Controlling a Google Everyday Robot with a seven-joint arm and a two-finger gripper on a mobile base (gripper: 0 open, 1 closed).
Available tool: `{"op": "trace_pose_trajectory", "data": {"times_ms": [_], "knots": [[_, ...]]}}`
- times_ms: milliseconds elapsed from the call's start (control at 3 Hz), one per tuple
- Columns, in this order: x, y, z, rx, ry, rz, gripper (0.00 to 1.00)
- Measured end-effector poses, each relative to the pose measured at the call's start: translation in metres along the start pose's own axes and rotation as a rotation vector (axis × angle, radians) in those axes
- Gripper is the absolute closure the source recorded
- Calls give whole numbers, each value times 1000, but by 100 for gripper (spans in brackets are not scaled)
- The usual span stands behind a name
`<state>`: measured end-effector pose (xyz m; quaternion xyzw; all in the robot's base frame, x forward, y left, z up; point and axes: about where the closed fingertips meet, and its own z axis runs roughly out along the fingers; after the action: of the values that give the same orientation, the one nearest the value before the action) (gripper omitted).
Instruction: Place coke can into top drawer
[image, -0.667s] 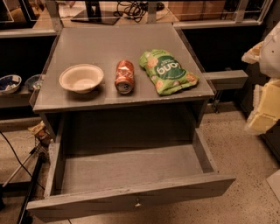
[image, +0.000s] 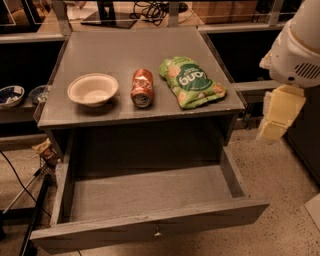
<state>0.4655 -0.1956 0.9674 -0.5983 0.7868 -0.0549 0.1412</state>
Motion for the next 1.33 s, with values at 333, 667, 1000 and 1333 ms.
{"op": "trace_pose_trajectory", "data": {"times_ms": [333,667,1000,1333], "knots": [[0,0,0,0,0,0,0],[-17,-3,10,1,-46,16,0],[-43,-10,22,-7,-101,17,0],[-63,-16,29,-21,-142,11,0]]}}
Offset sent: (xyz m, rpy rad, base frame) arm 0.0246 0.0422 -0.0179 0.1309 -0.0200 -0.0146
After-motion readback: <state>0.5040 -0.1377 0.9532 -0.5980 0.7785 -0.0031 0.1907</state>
